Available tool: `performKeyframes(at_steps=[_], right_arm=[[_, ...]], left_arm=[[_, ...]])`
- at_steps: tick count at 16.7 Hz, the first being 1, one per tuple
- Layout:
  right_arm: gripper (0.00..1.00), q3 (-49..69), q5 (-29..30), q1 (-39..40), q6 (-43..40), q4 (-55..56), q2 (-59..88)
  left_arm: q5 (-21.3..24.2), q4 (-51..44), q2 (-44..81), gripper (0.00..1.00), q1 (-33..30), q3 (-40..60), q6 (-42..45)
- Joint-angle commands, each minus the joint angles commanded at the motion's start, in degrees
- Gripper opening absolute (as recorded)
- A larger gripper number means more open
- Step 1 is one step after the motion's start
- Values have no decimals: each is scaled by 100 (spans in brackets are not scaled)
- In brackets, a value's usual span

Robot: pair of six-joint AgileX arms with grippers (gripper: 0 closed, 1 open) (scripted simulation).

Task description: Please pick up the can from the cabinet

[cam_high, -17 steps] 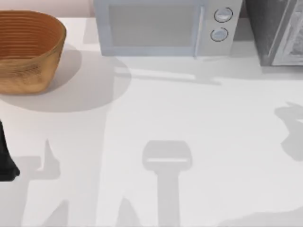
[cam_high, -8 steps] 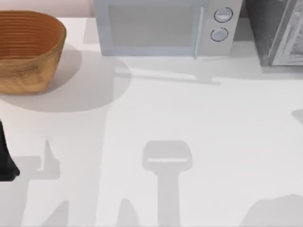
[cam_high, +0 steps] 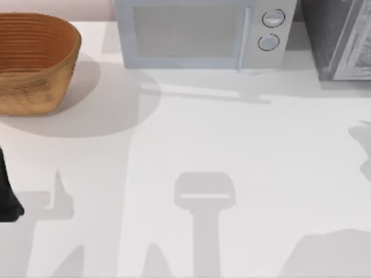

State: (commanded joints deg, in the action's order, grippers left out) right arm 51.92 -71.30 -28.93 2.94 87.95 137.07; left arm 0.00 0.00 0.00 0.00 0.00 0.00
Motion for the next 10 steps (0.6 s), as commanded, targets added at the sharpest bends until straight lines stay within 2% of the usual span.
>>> performKeyframes(at_steps=[2,10], right_arm=[[0,0,0,0,0,0,0],[60,0,0,0,0,0,0]], left_arm=[[0,0,0,100,0,0,0],[0,0,0,100,0,0,0]])
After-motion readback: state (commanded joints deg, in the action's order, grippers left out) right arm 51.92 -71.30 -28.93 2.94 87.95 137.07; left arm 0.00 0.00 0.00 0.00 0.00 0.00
